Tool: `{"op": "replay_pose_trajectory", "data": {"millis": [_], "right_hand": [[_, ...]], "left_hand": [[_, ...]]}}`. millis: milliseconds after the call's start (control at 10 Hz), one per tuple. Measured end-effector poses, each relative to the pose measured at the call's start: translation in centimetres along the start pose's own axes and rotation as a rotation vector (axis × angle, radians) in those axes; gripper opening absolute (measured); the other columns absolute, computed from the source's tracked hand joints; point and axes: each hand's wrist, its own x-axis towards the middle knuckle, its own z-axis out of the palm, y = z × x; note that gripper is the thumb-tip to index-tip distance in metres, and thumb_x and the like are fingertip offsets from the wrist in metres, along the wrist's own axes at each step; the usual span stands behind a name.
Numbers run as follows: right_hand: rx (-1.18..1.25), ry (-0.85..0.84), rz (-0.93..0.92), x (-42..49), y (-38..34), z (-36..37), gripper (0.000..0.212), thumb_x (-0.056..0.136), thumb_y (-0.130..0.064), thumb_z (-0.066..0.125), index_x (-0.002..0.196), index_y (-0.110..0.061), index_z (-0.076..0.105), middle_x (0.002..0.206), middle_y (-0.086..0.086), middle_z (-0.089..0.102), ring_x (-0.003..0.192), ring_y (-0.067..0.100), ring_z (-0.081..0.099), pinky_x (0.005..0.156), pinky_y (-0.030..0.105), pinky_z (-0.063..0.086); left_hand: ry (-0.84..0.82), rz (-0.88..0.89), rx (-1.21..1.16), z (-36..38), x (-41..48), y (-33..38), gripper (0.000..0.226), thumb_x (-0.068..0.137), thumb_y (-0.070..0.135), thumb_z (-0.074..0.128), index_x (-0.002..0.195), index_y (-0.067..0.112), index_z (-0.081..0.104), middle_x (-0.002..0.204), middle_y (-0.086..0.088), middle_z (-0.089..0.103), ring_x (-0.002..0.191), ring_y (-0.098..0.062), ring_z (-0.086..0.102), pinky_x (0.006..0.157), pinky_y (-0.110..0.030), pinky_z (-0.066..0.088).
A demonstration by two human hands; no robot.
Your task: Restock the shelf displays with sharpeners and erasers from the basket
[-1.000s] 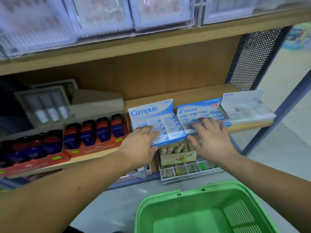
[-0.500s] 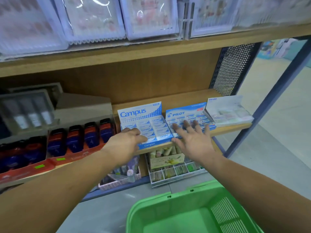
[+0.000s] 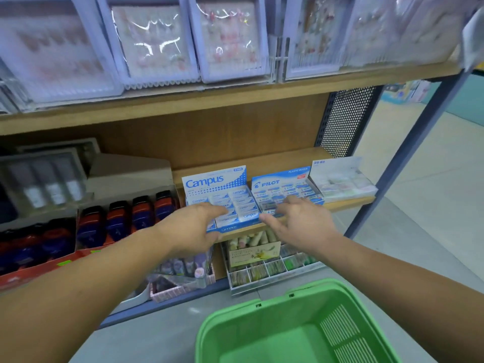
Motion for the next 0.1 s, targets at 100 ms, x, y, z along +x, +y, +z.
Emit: {"op": "replay_pose_trajectory", "data": {"millis": [100], "right_hand": [[0.185,-0.017,0.0,-1.87,-0.16,-4.36,0.062,0.093,-0.078,0.035,0.113,-0.032,0.071,0.116,-0.007,0.069,0.115,0.018,0.063,0.088,0.034,0.05]], "left_hand": [[0.07,0.006,-0.117,-2.75,-2.07,0.95,0.052,0.095,0.041,0.066,0.145,0.029,0.054,0.14,0.007,0.062,0.124,-0.009,0.059,0.103,-0.023,0.045]]}}
